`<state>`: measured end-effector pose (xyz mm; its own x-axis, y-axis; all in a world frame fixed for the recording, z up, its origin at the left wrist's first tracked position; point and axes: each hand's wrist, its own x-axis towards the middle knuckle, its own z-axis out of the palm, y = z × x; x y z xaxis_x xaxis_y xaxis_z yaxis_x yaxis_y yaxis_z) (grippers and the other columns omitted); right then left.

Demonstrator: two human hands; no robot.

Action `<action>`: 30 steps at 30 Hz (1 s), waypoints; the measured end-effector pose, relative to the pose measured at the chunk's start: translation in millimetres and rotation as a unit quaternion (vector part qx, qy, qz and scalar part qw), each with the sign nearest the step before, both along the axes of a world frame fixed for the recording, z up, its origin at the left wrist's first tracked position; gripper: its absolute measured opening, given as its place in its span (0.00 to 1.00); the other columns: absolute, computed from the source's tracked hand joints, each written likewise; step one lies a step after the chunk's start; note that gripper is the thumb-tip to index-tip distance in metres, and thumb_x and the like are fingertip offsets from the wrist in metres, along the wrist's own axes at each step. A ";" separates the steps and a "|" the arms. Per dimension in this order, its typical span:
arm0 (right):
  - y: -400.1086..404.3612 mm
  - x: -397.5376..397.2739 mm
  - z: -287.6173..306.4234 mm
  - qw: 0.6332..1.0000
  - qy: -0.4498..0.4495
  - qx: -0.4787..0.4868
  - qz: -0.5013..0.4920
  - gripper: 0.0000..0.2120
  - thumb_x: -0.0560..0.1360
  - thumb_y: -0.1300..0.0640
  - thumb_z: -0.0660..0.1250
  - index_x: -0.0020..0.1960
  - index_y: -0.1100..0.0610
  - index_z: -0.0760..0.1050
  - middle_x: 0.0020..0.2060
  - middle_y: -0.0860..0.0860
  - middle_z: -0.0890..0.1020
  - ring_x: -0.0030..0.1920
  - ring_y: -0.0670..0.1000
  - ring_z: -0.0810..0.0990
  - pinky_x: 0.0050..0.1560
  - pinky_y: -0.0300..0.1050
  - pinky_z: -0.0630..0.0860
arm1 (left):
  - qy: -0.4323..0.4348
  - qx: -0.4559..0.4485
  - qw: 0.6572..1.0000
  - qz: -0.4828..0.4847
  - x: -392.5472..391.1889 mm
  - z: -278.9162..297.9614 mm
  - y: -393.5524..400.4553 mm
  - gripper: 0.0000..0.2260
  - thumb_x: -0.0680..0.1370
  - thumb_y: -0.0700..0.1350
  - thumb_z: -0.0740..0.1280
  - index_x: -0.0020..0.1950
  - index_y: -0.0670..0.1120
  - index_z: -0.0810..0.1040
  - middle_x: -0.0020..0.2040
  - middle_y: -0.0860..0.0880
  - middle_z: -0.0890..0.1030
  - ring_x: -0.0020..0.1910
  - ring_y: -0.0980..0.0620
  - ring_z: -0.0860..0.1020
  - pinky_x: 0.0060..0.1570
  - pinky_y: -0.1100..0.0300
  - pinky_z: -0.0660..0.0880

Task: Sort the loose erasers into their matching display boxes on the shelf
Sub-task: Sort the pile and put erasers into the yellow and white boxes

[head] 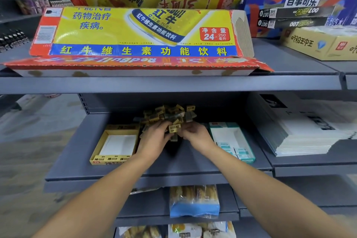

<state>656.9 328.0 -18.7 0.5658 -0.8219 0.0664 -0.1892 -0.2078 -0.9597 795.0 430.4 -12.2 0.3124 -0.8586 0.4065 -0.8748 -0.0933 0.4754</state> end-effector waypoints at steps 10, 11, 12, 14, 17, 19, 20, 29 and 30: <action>-7.0 -5.2 15.1 0.999 -0.022 -0.021 -0.016 0.09 0.73 0.61 0.71 0.52 0.52 0.79 0.48 0.53 0.83 0.49 0.54 0.83 0.50 0.51 0.81 | -0.004 0.020 0.999 -0.027 -2.2 0.7 -5.8 0.17 0.76 0.47 0.70 0.65 0.48 0.75 0.60 0.49 0.79 0.58 0.49 0.77 0.54 0.53 0.76; -8.3 -7.2 14.4 0.998 0.007 -0.056 -0.022 0.09 0.72 0.58 0.73 0.51 0.52 0.79 0.47 0.52 0.84 0.46 0.53 0.83 0.49 0.49 0.81 | -0.006 0.018 0.999 -0.031 -2.5 0.9 -5.4 0.18 0.76 0.47 0.70 0.65 0.49 0.75 0.60 0.50 0.79 0.57 0.49 0.77 0.53 0.52 0.76; -8.2 -8.7 13.7 0.998 0.010 -0.060 -0.024 0.08 0.71 0.57 0.74 0.49 0.52 0.79 0.45 0.51 0.84 0.43 0.51 0.83 0.47 0.48 0.80 | -0.008 0.015 0.999 -0.035 -3.2 1.7 -5.0 0.18 0.76 0.47 0.70 0.65 0.48 0.75 0.60 0.50 0.78 0.57 0.49 0.77 0.53 0.53 0.76; -4.7 -10.8 12.5 0.999 -0.015 -0.032 -0.019 0.06 0.70 0.57 0.75 0.45 0.54 0.81 0.41 0.52 0.85 0.39 0.51 0.83 0.45 0.50 0.81 | -0.014 0.011 0.999 -0.046 -5.4 2.8 -4.0 0.17 0.76 0.46 0.69 0.65 0.48 0.76 0.60 0.50 0.78 0.57 0.49 0.77 0.53 0.55 0.75; -1.3 -13.9 9.7 0.999 -0.025 -0.027 0.000 0.06 0.71 0.56 0.74 0.46 0.56 0.83 0.40 0.53 0.86 0.41 0.52 0.84 0.51 0.54 0.81 | -0.028 0.006 0.998 -0.064 -8.3 2.9 -3.0 0.13 0.77 0.44 0.68 0.62 0.47 0.78 0.58 0.50 0.78 0.56 0.50 0.77 0.49 0.59 0.73; -1.4 -16.2 9.7 0.999 -0.009 -0.046 0.021 0.10 0.71 0.50 0.73 0.50 0.53 0.83 0.44 0.50 0.86 0.46 0.49 0.84 0.54 0.53 0.80 | -0.028 0.005 0.998 -0.060 -6.8 2.8 -2.4 0.13 0.77 0.43 0.68 0.62 0.46 0.79 0.58 0.50 0.78 0.55 0.50 0.77 0.49 0.60 0.72; -2.8 -17.2 8.8 0.996 0.010 -0.077 0.035 0.12 0.71 0.49 0.73 0.52 0.52 0.82 0.47 0.48 0.85 0.48 0.48 0.83 0.55 0.51 0.79 | -0.026 0.002 0.998 -0.059 -5.6 3.1 -2.0 0.13 0.77 0.42 0.68 0.62 0.46 0.79 0.58 0.50 0.78 0.55 0.50 0.77 0.49 0.59 0.73; 4.6 -12.4 5.4 0.891 0.101 -0.439 0.063 0.11 0.72 0.60 0.72 0.53 0.60 0.79 0.50 0.55 0.81 0.51 0.55 0.79 0.50 0.50 0.78 | -0.025 -0.007 0.999 -0.038 10.3 1.5 8.4 0.15 0.77 0.40 0.68 0.63 0.47 0.78 0.61 0.49 0.79 0.58 0.47 0.78 0.54 0.52 0.76; 5.2 -9.2 4.9 0.886 0.096 -0.449 0.060 0.10 0.72 0.60 0.73 0.52 0.60 0.79 0.49 0.55 0.81 0.51 0.55 0.79 0.50 0.50 0.78 | -0.025 -0.007 0.999 -0.035 12.0 1.5 10.9 0.15 0.77 0.40 0.68 0.63 0.46 0.78 0.61 0.49 0.79 0.57 0.47 0.78 0.54 0.54 0.76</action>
